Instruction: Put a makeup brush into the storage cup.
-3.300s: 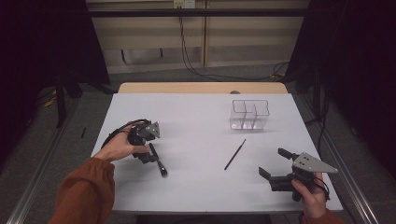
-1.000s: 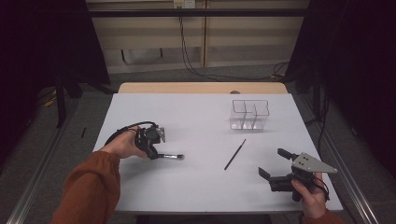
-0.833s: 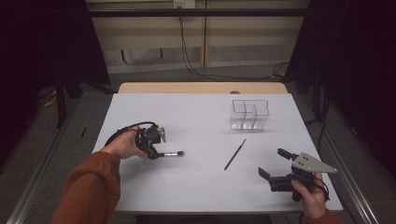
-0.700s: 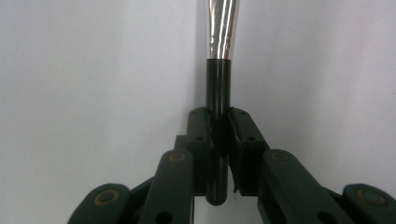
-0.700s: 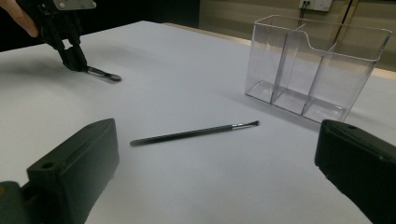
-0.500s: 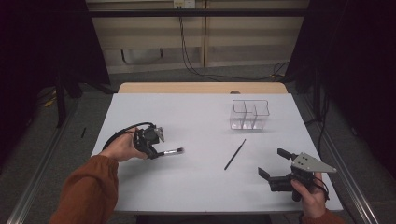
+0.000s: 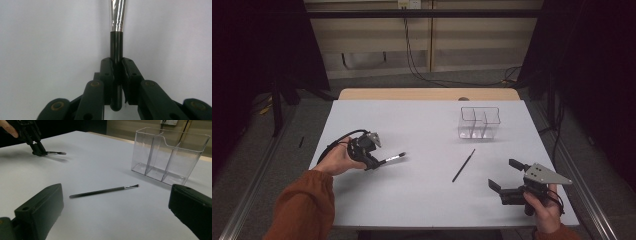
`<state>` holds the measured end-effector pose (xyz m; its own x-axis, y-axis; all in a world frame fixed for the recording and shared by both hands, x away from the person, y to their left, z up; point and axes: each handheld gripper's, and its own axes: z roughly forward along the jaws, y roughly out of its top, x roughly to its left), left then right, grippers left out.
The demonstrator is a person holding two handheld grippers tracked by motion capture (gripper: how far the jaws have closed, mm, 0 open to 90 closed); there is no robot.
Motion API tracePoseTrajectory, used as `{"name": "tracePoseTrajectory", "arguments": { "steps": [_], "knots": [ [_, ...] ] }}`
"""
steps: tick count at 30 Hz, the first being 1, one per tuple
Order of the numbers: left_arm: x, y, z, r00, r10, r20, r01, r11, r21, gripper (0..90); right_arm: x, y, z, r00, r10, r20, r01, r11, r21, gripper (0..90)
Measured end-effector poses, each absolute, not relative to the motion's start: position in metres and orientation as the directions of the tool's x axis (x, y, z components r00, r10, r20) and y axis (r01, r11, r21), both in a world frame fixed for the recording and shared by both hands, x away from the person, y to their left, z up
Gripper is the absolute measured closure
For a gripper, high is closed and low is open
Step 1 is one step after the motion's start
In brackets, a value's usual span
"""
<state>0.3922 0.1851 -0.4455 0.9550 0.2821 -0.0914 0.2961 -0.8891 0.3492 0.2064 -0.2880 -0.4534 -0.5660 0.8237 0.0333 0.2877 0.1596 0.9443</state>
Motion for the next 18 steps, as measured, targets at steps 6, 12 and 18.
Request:
{"name": "tracePoseTrajectory", "arguments": {
  "steps": [6, 12, 18],
  "knots": [
    [0.392, 0.195, -0.438, 0.938, 0.325, -0.119, 0.344, -0.834, 0.431, 79.9, 0.207, -0.288, -0.453, -0.567, 0.823, 0.034, 0.289, 0.160, 0.944, 0.0],
    [0.390, 0.199, -0.430, 0.924, 0.366, -0.111, 0.368, -0.776, 0.513, 79.9, 0.207, -0.287, -0.453, -0.568, 0.823, 0.034, 0.289, 0.160, 0.944, 0.0],
    [0.390, 0.206, -0.433, 0.882, 0.452, -0.131, 0.445, -0.711, 0.544, 79.9, 0.206, -0.288, -0.453, -0.569, 0.821, 0.033, 0.288, 0.161, 0.944, 0.0]
  ]
}}
